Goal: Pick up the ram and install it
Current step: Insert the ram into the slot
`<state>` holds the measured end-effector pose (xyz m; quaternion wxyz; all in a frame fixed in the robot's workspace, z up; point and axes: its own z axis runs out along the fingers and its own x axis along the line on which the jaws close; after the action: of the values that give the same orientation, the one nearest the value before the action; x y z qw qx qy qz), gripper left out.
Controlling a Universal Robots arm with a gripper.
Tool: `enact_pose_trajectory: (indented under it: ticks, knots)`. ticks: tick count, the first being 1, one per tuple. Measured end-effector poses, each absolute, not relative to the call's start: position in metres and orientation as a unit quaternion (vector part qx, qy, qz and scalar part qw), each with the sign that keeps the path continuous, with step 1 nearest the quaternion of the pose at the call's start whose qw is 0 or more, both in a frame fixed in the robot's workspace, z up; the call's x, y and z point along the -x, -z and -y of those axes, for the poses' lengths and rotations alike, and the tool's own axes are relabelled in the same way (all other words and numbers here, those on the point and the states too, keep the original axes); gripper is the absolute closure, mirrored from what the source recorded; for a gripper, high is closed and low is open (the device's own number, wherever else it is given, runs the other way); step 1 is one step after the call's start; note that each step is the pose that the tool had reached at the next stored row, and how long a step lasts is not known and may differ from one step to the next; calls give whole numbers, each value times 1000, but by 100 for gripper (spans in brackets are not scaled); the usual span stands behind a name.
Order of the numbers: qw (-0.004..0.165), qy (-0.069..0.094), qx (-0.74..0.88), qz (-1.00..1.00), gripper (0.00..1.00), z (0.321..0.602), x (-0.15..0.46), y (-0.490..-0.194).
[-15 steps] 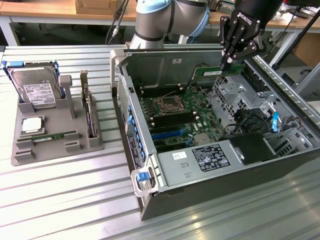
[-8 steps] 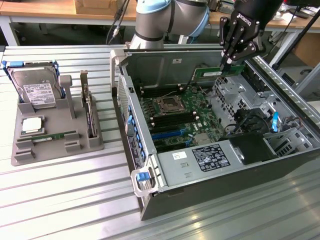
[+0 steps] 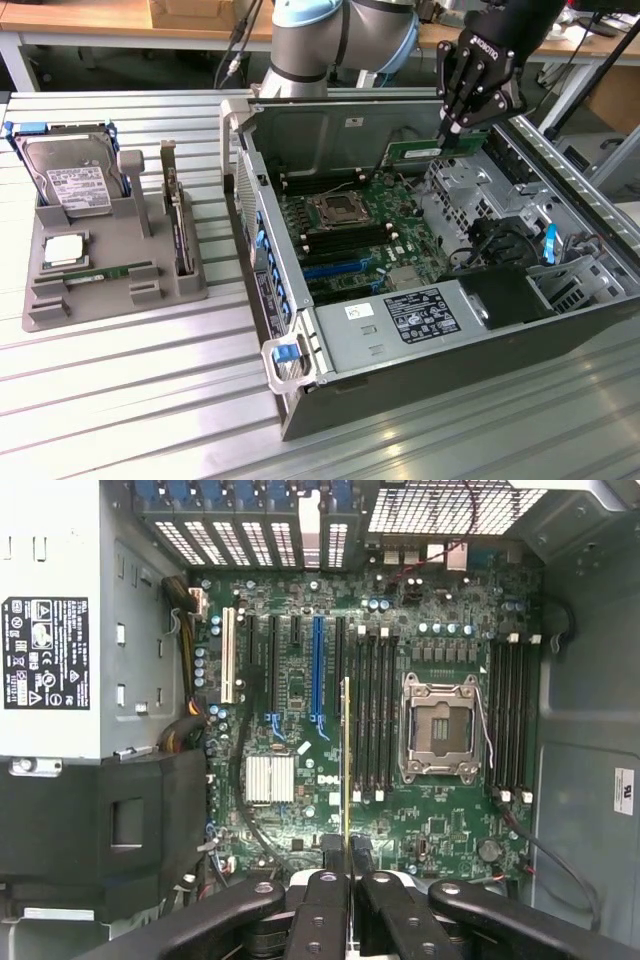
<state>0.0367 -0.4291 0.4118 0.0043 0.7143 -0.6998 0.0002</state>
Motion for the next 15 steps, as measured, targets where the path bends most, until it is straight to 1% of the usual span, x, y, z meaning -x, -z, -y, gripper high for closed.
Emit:
enact_pose_trajectory:
  ticks: [15]
  knots:
    - [4, 0, -714, 700, 88, 429, -37, -402]
